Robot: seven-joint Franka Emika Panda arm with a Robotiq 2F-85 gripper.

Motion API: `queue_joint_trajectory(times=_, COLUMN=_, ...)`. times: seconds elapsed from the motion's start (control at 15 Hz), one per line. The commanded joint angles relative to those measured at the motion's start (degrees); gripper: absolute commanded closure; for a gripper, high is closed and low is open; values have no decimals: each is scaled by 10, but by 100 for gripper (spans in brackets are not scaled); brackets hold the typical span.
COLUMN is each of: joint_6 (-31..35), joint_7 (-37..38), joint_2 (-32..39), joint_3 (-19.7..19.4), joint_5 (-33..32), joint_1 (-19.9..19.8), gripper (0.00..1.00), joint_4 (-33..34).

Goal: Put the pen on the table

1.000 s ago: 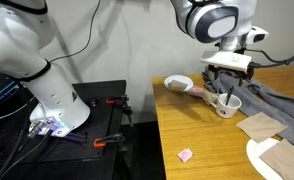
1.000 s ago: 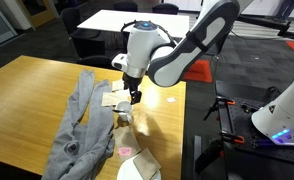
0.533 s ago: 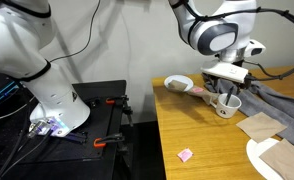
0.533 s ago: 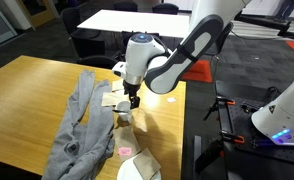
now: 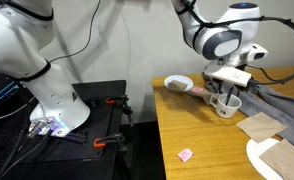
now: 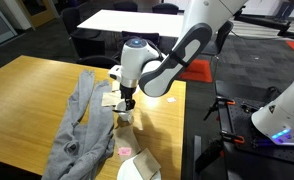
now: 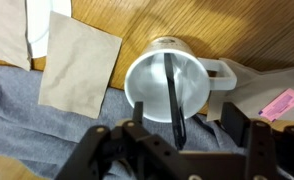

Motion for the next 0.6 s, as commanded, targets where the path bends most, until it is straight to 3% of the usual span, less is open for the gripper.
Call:
queue_joint_trajectory(times=0.0, joint_6=-27, joint_7=-6, joint_2=21, joint_3=22, joint_5=-12, joint_1=-20, gripper=32, joint_4=42)
queue_joint_trajectory(times=0.07, joint_6=-34, joint_7=-7, joint_2=26, joint_3=25, joint_5=-12, joint_1=-22, gripper=31, joint_4=50)
queue_joint_trajectory(times=0.13, joint_6=-38, joint_7=-7, joint_2=31, joint_3=25, joint_5=-13, joint_1=-22, gripper=39, joint_4=56)
queue_joint_trajectory(times=0.33, joint_6=-61, joint_7=-7, joint_2=43, joint_3=25, joint_5=-12, joint_1=-23, gripper=45, joint_4=74)
queue_joint_trajectory(times=0.53, joint_6=-78, joint_7=-7, joint_2=54, joint_3=22, joint_5=-12, joint_1=-23, gripper=46, joint_4=88)
